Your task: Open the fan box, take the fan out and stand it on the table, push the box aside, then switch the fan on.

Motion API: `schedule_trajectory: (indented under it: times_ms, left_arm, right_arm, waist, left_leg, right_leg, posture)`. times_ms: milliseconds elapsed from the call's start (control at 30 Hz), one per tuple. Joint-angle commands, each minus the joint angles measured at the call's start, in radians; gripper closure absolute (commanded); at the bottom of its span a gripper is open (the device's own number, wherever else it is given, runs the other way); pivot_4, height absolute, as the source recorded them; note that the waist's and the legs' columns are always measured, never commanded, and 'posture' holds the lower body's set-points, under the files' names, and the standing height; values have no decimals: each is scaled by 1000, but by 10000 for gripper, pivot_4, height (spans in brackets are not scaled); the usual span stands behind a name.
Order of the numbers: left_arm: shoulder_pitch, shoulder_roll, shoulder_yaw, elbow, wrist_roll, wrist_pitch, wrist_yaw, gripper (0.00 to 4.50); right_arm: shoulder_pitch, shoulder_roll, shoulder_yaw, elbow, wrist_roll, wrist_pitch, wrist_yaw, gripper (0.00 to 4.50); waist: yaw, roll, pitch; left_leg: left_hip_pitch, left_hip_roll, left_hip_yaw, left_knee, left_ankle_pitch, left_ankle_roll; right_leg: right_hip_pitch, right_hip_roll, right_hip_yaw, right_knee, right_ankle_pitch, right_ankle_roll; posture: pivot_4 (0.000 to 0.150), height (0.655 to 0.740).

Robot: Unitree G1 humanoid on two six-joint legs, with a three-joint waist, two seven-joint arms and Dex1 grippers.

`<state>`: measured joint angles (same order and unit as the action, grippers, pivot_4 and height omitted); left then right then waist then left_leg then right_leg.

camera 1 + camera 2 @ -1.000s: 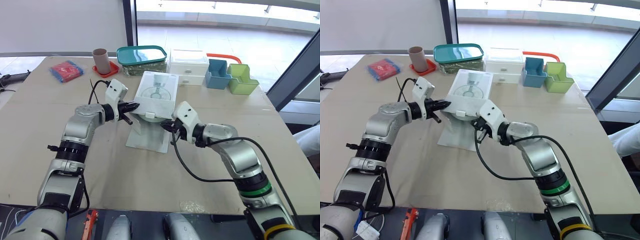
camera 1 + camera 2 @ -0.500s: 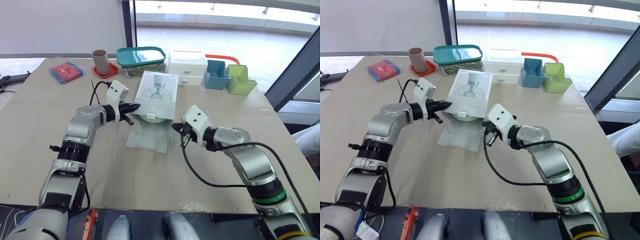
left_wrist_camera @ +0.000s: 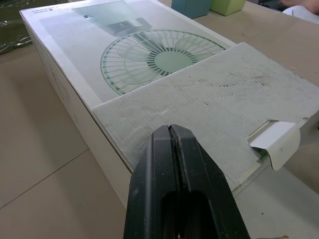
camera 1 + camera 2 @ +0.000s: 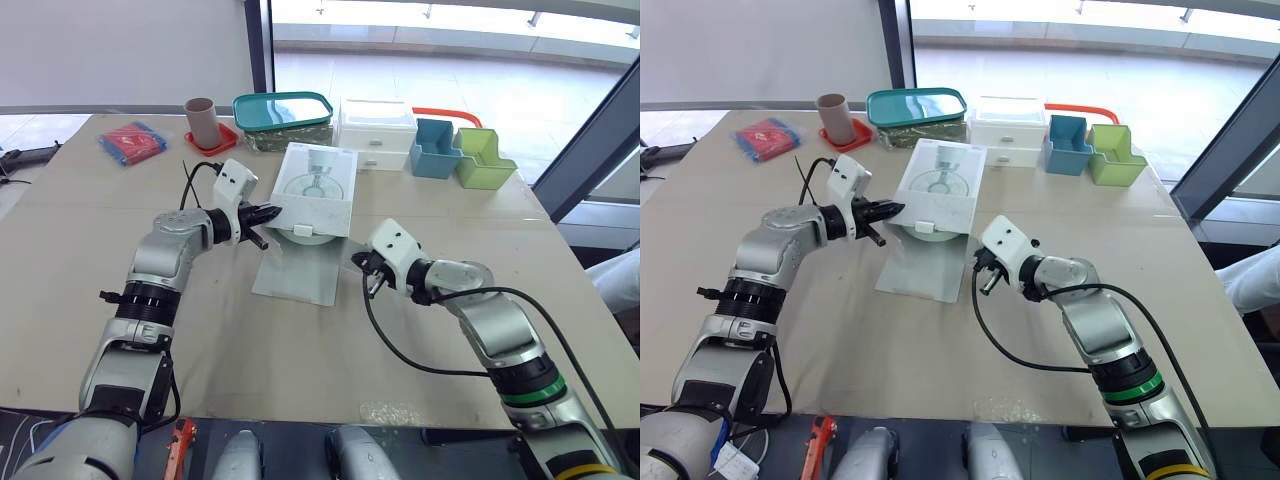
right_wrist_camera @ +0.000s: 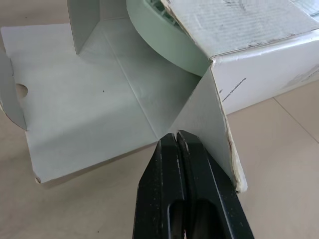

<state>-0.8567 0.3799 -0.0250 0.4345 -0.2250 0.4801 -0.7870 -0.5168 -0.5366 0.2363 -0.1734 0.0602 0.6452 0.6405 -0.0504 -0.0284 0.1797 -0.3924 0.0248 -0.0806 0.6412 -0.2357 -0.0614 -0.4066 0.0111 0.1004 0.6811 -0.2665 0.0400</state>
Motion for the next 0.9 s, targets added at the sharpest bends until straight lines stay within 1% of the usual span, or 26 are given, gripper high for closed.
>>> schedule_trajectory:
  times_ms: [33,167,333,567,900]
  left_arm:
    - [4,3,0,-7,2,12,4,45000]
    - [6,3,-1,-8,4,10,4,45000]
    - [6,1,-2,-17,0,19,1,45000]
    - [4,2,-1,-21,0,22,-1,45000]
    - [4,-3,-2,-34,-4,31,4,45000]
  right_arm:
    - [-13,10,-34,8,-16,-42,-32,44843]
    - [-14,39,-56,45,-21,-70,-74,44843]
    - [-34,98,-70,111,-44,-153,-143,44843]
    - [-52,130,-68,151,-49,-190,-149,44843]
    - [-33,142,-48,142,-50,-203,-130,44843]
  waist:
    - [0,0,0]
    - [0,0,0]
    - [0,0,0]
    - [0,0,0]
    - [0,0,0]
  left_leg:
    - [0,0,0,0,0,0]
    - [0,0,0,0,0,0]
    - [0,0,0,0,0,0]
    - [0,0,0,0,0,0]
    - [0,0,0,0,0,0]
  right_leg:
    - [0,0,0,0,0,0]
    - [0,0,0,0,0,0]
    - [0,0,0,0,0,0]
    - [0,0,0,0,0,0]
    - [0,0,0,0,0,0]
  posture:
    - [1500,7400]
    - [1500,7400]
    - [1500,7400]
    - [1500,7400]
    - [1500,7400]
